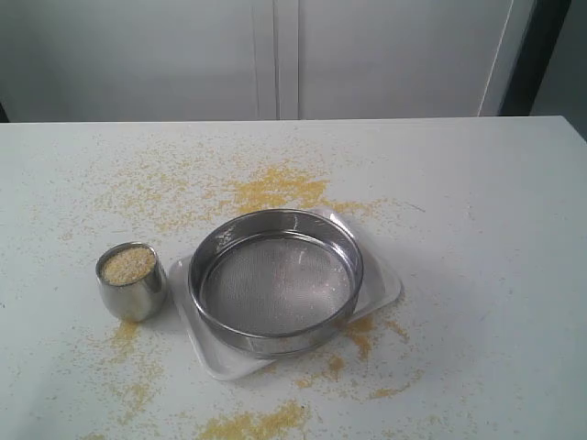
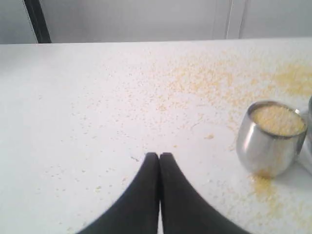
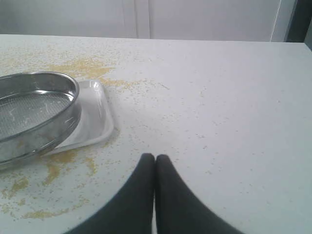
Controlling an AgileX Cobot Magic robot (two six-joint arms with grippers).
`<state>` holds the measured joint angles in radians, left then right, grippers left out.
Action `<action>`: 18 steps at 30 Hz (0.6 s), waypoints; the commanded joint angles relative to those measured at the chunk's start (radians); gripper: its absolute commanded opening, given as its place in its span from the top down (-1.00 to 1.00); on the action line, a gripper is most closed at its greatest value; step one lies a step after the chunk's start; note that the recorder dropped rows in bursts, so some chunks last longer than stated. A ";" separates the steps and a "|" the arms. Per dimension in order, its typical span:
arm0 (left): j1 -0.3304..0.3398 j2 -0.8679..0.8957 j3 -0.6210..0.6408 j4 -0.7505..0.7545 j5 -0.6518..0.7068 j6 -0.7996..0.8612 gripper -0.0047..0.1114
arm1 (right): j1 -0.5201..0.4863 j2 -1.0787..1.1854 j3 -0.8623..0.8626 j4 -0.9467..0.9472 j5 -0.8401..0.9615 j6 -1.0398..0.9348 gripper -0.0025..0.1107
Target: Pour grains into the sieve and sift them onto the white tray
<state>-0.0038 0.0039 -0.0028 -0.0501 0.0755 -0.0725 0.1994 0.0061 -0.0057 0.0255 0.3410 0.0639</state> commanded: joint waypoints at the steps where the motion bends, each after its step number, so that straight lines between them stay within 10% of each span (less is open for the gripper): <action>1: 0.001 -0.004 0.003 -0.054 -0.135 -0.112 0.91 | -0.005 -0.006 0.006 0.004 -0.006 0.001 0.96; 7: 0.001 -0.004 0.003 -0.013 -0.447 -0.199 0.91 | -0.005 -0.006 0.006 0.004 -0.006 0.001 0.96; 18: 0.001 0.190 -0.194 0.065 -0.415 -0.208 0.92 | -0.005 -0.006 0.006 0.004 -0.006 0.001 0.96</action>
<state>-0.0038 0.1402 -0.1617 -0.0075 -0.2930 -0.2757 0.1994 0.0061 -0.0057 0.0255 0.3410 0.0639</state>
